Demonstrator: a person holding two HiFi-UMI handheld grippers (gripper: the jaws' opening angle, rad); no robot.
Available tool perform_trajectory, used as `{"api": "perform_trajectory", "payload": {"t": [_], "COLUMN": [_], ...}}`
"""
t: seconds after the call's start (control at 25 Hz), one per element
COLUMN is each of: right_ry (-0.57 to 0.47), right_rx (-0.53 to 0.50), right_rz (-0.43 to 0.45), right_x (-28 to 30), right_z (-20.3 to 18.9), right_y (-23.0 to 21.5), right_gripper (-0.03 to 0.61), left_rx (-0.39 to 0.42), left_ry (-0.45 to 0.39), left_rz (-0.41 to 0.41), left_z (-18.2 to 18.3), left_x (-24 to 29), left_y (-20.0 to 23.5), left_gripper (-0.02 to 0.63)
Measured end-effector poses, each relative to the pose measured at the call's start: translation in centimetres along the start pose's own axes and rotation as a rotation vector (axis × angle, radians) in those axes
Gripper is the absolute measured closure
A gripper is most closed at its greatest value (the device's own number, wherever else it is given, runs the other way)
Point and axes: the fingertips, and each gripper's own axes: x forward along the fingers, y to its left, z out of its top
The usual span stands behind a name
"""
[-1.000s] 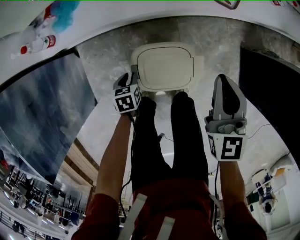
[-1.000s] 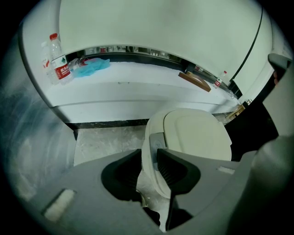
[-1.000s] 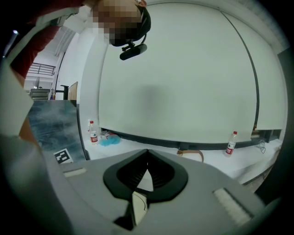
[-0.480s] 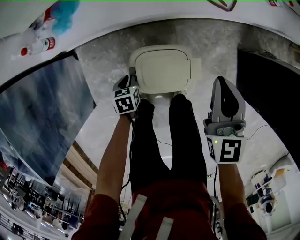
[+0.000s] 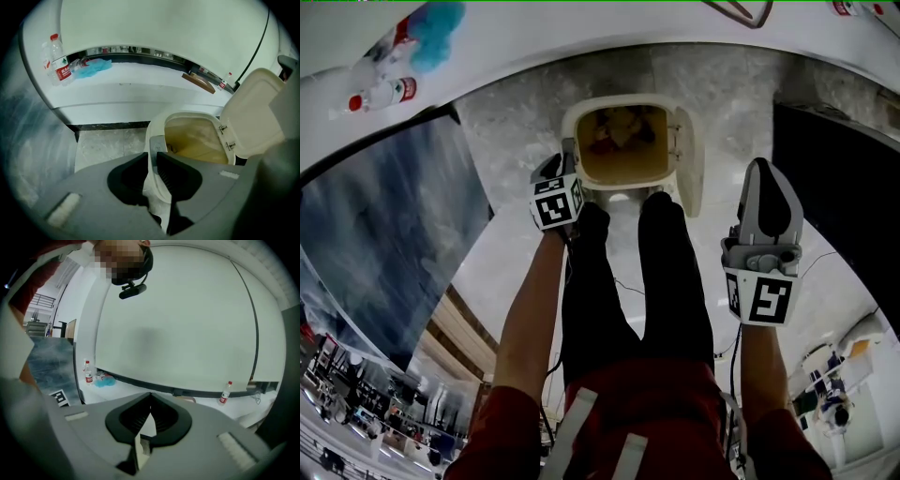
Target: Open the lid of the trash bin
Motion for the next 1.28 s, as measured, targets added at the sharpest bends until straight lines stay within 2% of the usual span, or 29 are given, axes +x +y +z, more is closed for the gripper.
{"api": "perform_trajectory", "payload": {"t": [0.28,0.8,1.04,1.28], "right_ry": [-0.012,-0.024,-0.041,-0.074], "right_rx": [0.046,0.068,0.085,0.086], "right_rz": [0.006,0.021,0.015,0.027], "right_x": [-0.1,-0.3,-0.7,-0.9], "right_z": [0.4,1.4,3.4,6.0], "right_y": [0.6,1.2,1.3,1.7], "right_gripper": [0.577,0.577,0.577,0.577], "left_rx": [0.011,0.002,-0.028,-0.006], "left_ry": [-0.008,0.017,0.023,0.006], "left_rz": [0.007,0.028,0.039,0.037], "left_z": [0.0,0.0,-0.3,0.1], "left_x": [-0.1,-1.4,-4.2,-7.2], "left_y": [-0.2,0.3,0.6,0.0], "left_gripper": [0.541,0.534,0.554,0.555]}}
